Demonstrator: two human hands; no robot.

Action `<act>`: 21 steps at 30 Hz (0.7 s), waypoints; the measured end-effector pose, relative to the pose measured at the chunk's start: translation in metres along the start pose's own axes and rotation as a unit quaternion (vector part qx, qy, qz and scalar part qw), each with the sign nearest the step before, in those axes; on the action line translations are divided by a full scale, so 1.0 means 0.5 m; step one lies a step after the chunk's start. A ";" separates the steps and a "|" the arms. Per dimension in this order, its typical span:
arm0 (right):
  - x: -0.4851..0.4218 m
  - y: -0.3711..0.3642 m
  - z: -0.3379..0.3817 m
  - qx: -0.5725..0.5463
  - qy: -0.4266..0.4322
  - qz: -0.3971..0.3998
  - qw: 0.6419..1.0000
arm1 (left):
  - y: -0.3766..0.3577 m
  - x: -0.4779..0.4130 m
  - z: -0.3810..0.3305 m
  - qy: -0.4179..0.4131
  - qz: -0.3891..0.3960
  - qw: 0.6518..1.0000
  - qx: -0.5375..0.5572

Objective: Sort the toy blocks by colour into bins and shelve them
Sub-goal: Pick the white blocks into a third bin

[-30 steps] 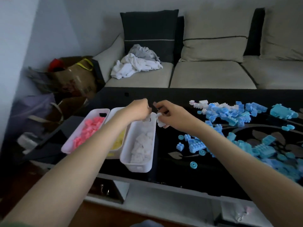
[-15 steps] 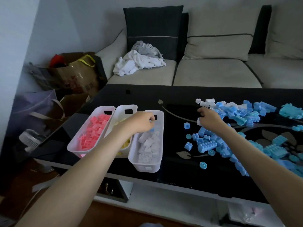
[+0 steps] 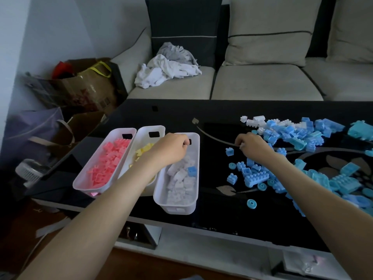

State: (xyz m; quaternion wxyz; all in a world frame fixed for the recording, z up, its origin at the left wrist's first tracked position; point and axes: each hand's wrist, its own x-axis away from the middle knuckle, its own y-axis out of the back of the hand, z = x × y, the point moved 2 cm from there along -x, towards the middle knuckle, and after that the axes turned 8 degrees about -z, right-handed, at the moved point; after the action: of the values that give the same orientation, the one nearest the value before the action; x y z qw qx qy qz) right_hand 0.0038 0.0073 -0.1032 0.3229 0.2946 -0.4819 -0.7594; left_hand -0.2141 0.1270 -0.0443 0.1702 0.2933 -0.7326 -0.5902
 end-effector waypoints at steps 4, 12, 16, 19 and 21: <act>0.021 0.037 0.060 -0.066 0.053 -0.069 0.994 | -0.003 -0.001 0.004 0.009 -0.006 1.000 0.013; 0.082 0.072 0.222 -0.217 0.161 -0.076 0.960 | -0.010 0.014 -0.010 0.016 0.109 0.994 0.007; 0.096 0.051 0.254 -0.217 0.176 -0.038 0.959 | -0.026 0.032 -0.017 -0.017 0.132 0.987 -0.089; 0.098 0.029 0.246 -0.183 0.156 0.022 0.970 | -0.025 0.039 -0.014 -0.023 0.096 0.989 -0.107; 0.098 0.022 0.233 -0.181 0.137 0.034 0.973 | -0.005 0.043 -0.009 -0.015 0.073 0.990 -0.117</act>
State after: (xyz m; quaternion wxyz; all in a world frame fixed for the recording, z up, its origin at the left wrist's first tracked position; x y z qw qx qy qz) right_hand -0.1127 0.0290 -0.0575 0.4590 0.3159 -0.2974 -0.7753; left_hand -0.2275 0.1096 -0.0476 0.2352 0.2082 -0.6803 -0.6623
